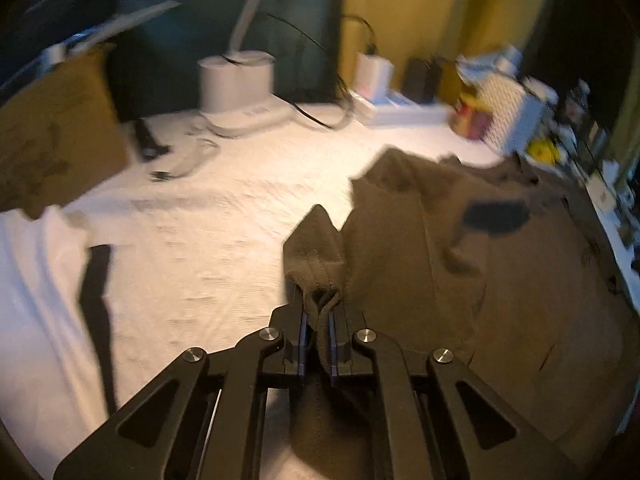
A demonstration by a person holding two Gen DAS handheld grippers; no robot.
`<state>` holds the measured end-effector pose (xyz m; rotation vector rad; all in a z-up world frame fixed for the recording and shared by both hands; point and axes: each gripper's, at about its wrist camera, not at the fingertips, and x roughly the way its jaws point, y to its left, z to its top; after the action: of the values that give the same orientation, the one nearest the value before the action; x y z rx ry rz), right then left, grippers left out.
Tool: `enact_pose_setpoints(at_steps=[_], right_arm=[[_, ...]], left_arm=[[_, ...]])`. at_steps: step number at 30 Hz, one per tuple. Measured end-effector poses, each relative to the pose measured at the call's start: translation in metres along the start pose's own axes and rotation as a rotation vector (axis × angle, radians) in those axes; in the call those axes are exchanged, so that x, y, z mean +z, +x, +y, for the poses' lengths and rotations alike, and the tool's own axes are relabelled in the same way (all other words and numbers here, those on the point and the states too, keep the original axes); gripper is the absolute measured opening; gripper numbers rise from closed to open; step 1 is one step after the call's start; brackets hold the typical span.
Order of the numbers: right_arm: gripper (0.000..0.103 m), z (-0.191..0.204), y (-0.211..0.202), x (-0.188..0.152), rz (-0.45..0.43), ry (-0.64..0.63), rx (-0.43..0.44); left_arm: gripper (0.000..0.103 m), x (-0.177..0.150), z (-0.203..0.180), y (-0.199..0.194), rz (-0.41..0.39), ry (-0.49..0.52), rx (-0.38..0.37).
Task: Fold small clothes
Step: 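Grasp the shirt's side edge with the left tool and lift it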
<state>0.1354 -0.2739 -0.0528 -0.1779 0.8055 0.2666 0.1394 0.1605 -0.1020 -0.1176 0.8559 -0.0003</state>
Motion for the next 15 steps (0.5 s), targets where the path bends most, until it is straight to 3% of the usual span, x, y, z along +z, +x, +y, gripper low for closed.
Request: enact_pose_setpoints(at_steps=[6,10,15], right_arm=[[0.066,0.004,-0.001,0.001,-0.011,-0.015,0.031],[0.066,0.002,-0.004,-0.001,-0.022,-0.009,0.051],[0.066,-0.003,-0.005,-0.004,-0.029,0.002,0.070]], left_arm=[[0.006,-0.002,0.011,-0.032,-0.096,-0.045,0.109],[0.006,-0.008,0.006,-0.034,-0.097,-0.042,0.170],[0.006,-0.012,-0.004,-0.037,-0.106,-0.055,0.177]])
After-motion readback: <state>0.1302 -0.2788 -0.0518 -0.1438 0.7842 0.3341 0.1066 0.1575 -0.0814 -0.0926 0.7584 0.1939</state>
